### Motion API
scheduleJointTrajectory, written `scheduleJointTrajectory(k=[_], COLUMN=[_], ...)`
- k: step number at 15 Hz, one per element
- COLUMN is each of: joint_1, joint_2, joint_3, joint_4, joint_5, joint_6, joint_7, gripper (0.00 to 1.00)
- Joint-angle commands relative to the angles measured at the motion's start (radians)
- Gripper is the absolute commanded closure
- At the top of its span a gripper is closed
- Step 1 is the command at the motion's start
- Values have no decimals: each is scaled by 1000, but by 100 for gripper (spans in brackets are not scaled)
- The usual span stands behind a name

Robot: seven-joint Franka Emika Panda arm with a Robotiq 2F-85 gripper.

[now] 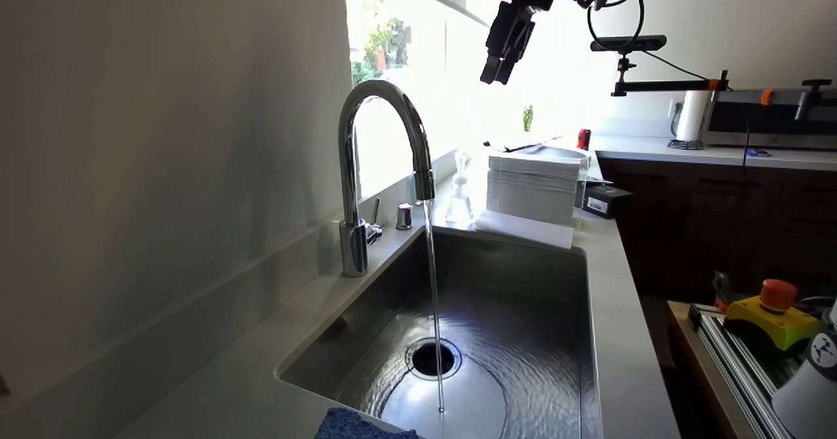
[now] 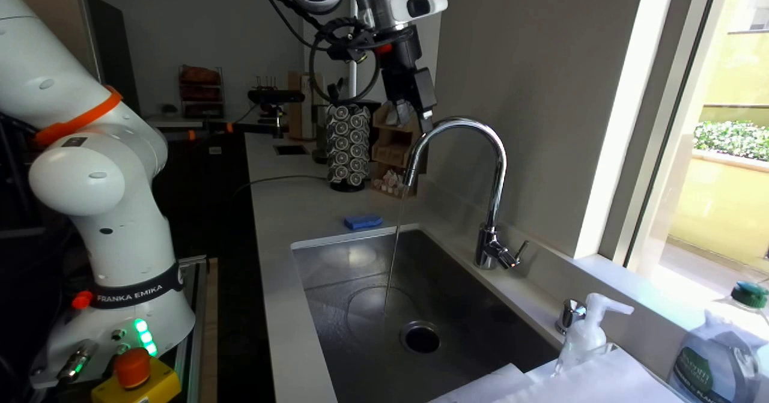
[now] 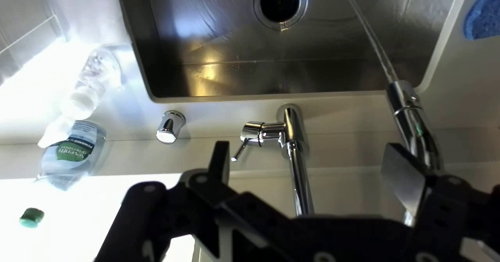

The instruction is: Push the faucet to the left then push the faucet handle backwards.

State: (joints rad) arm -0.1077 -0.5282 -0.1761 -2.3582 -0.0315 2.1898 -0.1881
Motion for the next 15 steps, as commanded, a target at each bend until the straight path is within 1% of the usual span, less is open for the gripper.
scheduleJointTrajectory(k=[1,2,3,5,9,11,12,13,15], joint_1=[3,6,-7,-8,-9,-25,-40,-42,-33], joint_2=[84,105,47,82,106,176,224,260,348], joint_3=[-70,-84,-62,-76,-77,-99,-110,-127,-168], joint_4=[34,38,12,22,33,82,108,130,195], joint_5=[0,10,4,6,6,9,-15,6,53], joint_6=[21,27,9,20,10,-1,15,25,31], joint_7=[-129,-150,-108,-134,-134,-122,-135,-145,-233], gripper=[0,0,0,0,0,0,0,0,0])
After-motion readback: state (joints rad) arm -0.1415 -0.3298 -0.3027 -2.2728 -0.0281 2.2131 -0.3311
